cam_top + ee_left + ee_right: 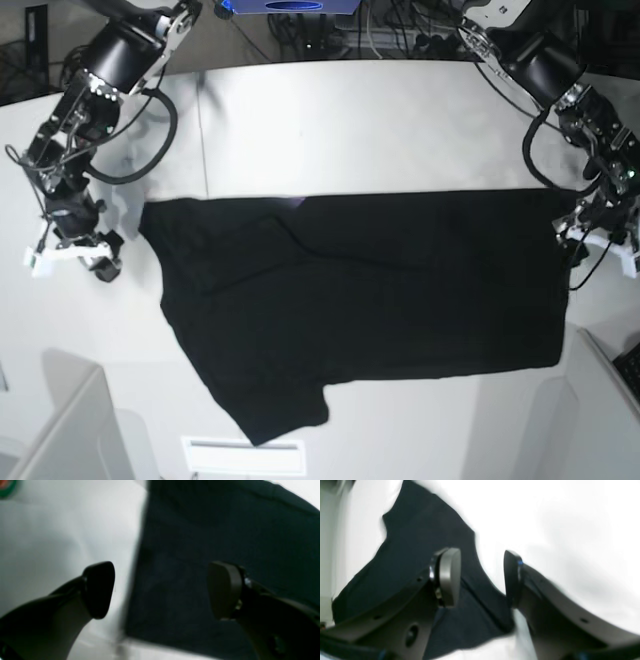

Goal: Fold the T-shirt properly
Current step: 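Open both grippers and raise them off the shirt, then grasp the folded edge of the shirt with both grippers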

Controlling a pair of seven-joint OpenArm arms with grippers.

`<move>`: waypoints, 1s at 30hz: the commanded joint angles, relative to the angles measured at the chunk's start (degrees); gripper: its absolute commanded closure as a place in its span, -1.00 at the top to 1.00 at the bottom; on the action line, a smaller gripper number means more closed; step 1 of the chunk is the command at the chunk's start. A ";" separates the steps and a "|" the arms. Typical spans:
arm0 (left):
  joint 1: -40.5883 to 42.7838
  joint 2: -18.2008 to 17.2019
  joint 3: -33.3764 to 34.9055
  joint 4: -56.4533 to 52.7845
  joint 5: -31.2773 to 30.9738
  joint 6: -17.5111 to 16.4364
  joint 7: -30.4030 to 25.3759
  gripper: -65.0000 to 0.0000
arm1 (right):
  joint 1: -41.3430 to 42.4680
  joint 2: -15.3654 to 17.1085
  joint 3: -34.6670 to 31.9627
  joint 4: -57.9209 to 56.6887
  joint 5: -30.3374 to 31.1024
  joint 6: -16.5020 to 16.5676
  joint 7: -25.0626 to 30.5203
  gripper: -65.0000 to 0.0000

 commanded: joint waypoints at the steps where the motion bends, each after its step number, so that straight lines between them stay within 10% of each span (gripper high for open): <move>1: 0.25 -0.02 -1.34 2.54 -0.43 0.19 -0.93 0.71 | -0.65 -0.47 -0.05 3.86 1.44 0.20 0.71 -0.16; 10: 9.83 3.50 -8.82 4.30 -3.95 -0.08 -0.84 0.71 | -11.46 -7.15 -0.05 9.93 1.53 -4.37 0.53 -0.02; 30: 10.27 2.97 -8.82 -7.83 -12.03 -0.08 -1.10 0.71 | -5.84 -7.15 -0.40 -7.92 1.53 -3.93 0.45 0.09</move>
